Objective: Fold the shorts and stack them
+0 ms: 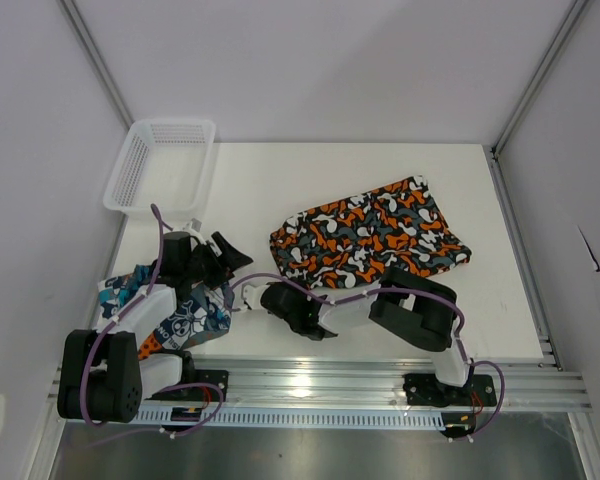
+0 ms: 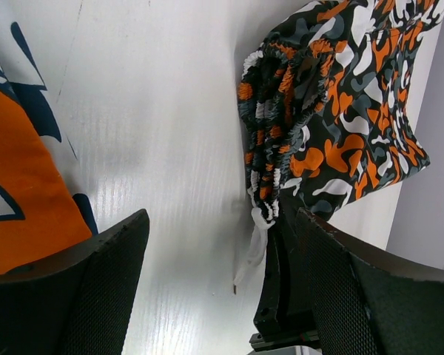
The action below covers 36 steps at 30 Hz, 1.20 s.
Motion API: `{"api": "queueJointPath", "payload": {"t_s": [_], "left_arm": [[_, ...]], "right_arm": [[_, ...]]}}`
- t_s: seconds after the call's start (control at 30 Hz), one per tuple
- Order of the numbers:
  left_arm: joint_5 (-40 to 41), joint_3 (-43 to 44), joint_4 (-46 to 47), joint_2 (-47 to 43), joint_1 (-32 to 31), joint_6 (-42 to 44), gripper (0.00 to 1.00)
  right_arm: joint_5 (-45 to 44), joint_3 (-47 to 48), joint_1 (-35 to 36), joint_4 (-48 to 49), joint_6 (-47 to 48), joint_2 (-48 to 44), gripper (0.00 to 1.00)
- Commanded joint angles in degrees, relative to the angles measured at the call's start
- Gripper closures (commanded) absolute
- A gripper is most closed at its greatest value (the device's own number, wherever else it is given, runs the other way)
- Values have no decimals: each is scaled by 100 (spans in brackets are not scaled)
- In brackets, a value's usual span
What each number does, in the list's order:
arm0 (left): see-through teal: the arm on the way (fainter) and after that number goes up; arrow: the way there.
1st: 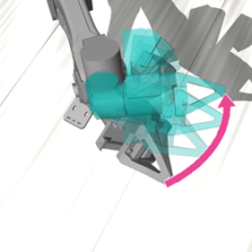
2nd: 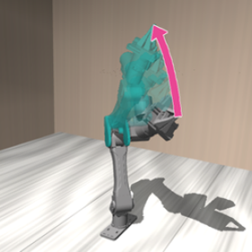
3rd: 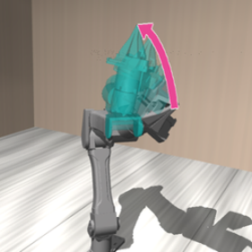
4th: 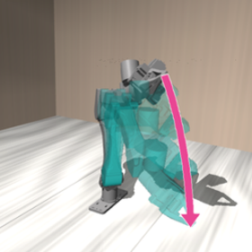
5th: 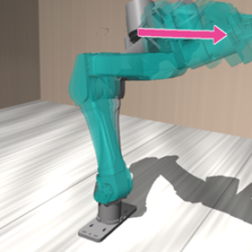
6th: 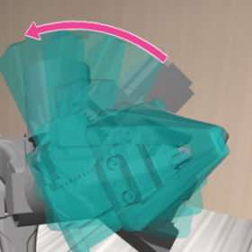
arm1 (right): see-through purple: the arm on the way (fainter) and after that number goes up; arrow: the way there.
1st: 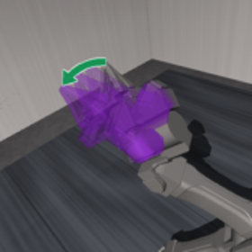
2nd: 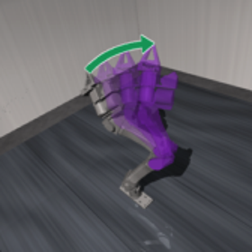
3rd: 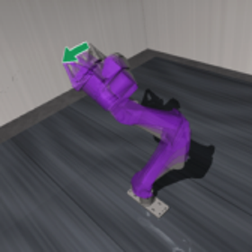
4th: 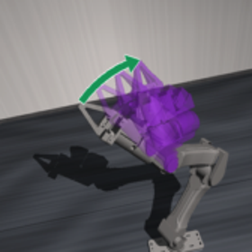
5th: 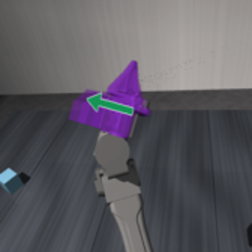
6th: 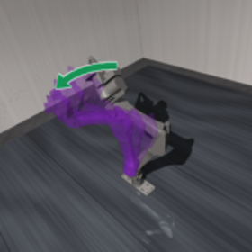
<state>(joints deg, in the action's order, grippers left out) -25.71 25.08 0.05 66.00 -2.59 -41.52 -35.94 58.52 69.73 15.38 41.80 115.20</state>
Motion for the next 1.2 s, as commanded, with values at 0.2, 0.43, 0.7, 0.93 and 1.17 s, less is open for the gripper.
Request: {"api": "queueJointPath", "payload": {"t_s": [0.2,0.43,0.7,0.93,1.17], "left_arm": [[-434,67,355,-139,13,-321,16],[-452,181,364,-61,-434,-779,15],[-294,208,767,387,-1120,-1332,3],[-171,129,1233,502,-1323,-1894,1],[-127,445,1374,879,-1543,-2378,1]], "right_arm": [[228,-727,-4,939,-304,-506,100],[315,-1123,-65,1398,-514,-937,100],[790,-1168,-285,1064,-963,-1588,100],[1054,-1185,-382,941,-1078,-1773,100],[1098,-1159,-382,914,-1069,-1782,100]]}}
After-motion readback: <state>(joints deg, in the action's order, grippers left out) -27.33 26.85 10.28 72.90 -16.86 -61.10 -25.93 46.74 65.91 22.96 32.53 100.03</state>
